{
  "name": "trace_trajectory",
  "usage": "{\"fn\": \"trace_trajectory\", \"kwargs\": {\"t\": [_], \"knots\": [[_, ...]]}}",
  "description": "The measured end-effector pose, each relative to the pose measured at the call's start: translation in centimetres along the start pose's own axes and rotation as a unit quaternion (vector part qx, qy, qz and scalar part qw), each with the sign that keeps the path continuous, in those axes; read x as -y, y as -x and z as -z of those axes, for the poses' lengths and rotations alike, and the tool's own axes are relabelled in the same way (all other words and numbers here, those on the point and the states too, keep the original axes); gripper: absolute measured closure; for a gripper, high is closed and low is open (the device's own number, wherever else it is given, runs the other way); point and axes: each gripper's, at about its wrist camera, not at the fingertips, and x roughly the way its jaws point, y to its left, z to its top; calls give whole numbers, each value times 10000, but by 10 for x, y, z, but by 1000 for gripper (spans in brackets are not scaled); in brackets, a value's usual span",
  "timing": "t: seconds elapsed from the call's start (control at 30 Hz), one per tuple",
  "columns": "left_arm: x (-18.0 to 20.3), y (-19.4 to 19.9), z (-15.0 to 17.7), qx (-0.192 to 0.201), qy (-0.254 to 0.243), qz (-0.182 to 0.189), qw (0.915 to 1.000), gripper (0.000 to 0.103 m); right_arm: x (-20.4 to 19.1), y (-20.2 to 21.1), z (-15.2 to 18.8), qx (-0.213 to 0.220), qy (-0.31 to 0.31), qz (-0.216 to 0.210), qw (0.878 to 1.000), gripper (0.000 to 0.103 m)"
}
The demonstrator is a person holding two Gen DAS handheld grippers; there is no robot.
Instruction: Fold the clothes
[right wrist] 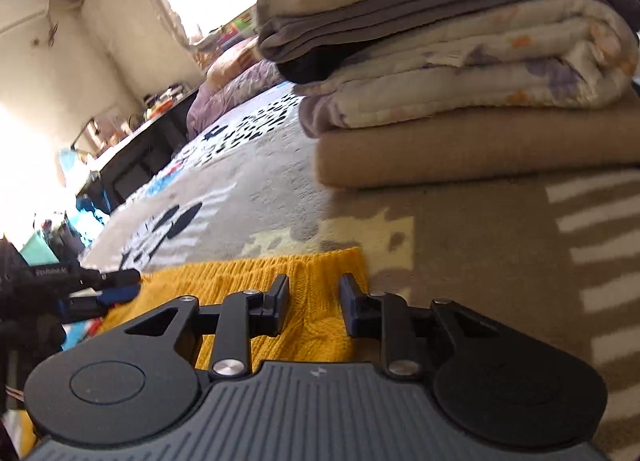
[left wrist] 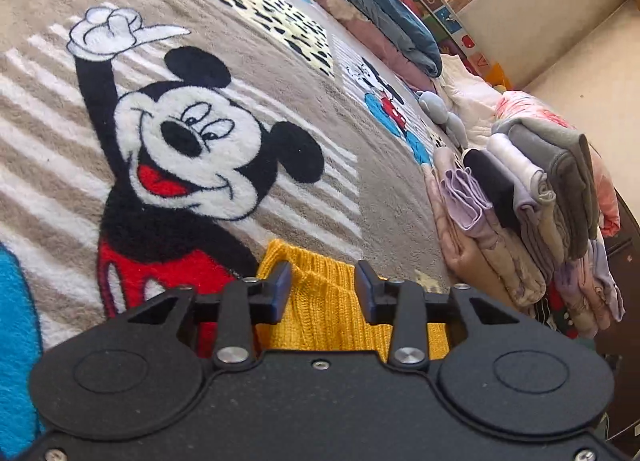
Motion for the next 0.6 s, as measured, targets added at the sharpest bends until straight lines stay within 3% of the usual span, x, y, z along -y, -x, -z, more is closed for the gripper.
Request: {"fn": "trace_trajectory", "kwargs": {"t": [0.07,0.13,0.2,0.33,0.43,0.5,0.6], "knots": [[3,4,1,52,2,46,10000,56,-2,9,0,121,76,175,9997,58],[7,9,1,130,-33,45,9999,56,-4,17,-1,242,151,351,9990,58],[21,19,5,261,-400,-116,9988,56,-10,27,-1,344,345,548,9973,57],[61,38,34,344,-1396,-266,9893,56,-58,55,11,352,1509,688,9855,58],[90,49,70,229,-2155,-285,9758,56,-94,72,39,276,2117,525,9755,58],[107,53,97,114,-2699,-315,9623,58,-114,80,60,212,2390,398,9700,59],[110,40,141,-379,-3279,-693,9414,58,-133,73,93,-319,2669,543,9617,62]]}}
